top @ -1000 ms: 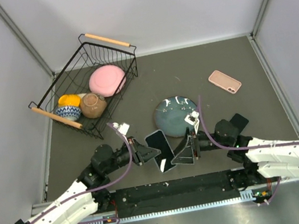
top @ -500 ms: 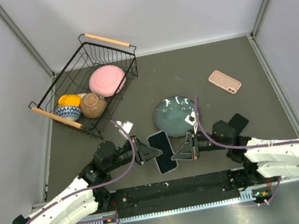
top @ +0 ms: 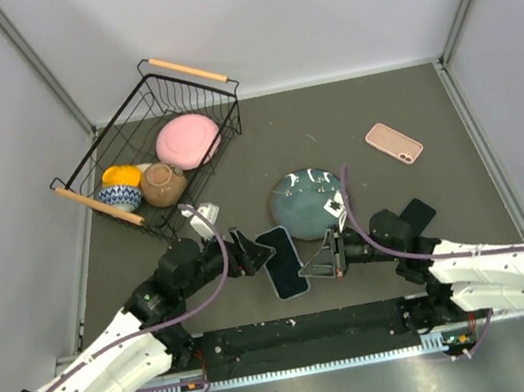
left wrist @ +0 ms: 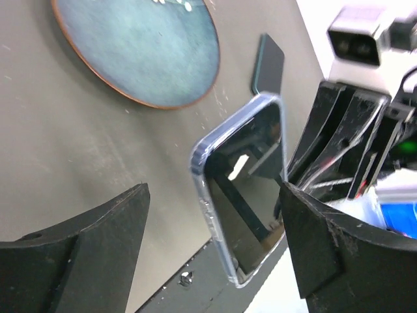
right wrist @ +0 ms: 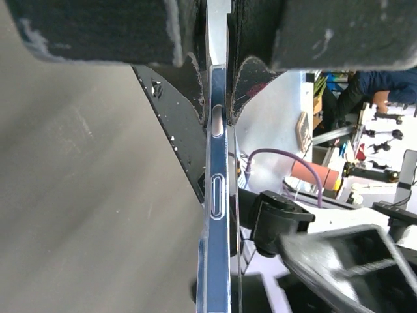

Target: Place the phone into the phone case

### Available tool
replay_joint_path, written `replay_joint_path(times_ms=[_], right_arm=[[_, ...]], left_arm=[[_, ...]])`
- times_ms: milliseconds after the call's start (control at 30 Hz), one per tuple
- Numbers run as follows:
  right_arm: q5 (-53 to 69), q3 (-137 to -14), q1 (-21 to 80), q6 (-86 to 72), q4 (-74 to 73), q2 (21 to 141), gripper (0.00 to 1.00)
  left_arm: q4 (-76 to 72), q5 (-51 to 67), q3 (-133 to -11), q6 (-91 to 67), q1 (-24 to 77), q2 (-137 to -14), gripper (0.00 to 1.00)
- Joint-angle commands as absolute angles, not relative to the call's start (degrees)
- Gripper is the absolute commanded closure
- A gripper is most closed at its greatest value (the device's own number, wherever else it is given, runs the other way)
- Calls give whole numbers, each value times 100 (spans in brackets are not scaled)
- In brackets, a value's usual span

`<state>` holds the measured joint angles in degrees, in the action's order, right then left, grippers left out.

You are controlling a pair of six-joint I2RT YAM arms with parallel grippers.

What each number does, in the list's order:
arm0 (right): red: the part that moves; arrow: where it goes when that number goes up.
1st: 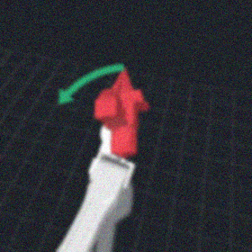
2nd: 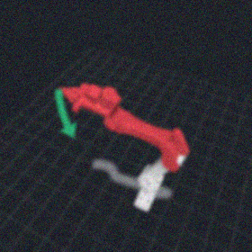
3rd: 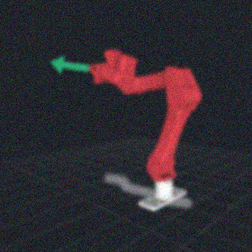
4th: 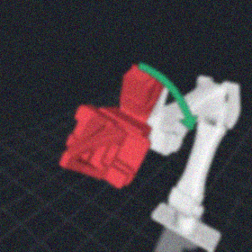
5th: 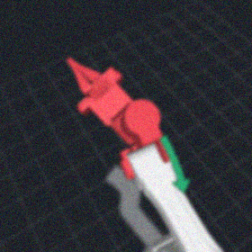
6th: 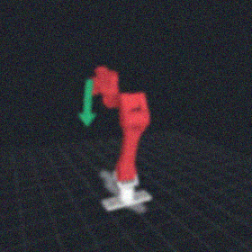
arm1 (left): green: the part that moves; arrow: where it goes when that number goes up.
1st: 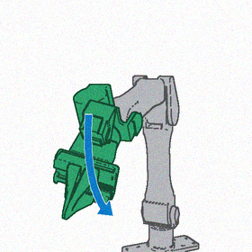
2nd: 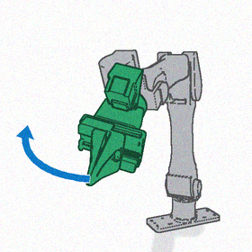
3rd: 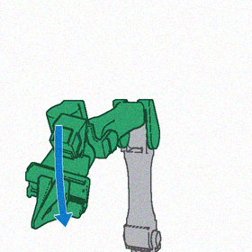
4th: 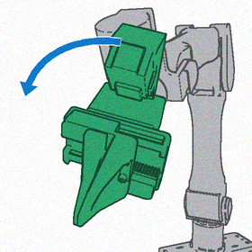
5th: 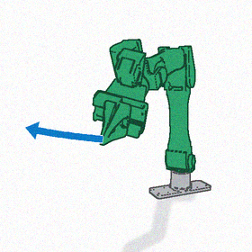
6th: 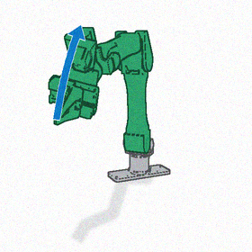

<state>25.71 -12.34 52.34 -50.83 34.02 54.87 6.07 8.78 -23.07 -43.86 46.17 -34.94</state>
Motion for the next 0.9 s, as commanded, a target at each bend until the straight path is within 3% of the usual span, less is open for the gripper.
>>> replay_joint_path(times_ms=[0, 267, 567, 867], right_arm=[[2461, -1599, 5256, -5159, 3893, 5773, 100], [2514, -2047, 5256, -5563, 4701, 7336, 100], [2531, -2504, 5265, -6345, 5939, 9236, 100], [2119, -2769, 5537, -6486, 5502, 10028, 97]], left_arm=[[1748, -263, -3154, -3727, 4597, -3401, 12], [2645, -1466, -3691, -3129, 4597, -3165, 9], [3427, -1889, -4068, -3173, 4597, -2865, 10], [3955, -2303, -4307, -3190, 4597, -2751, 8]])
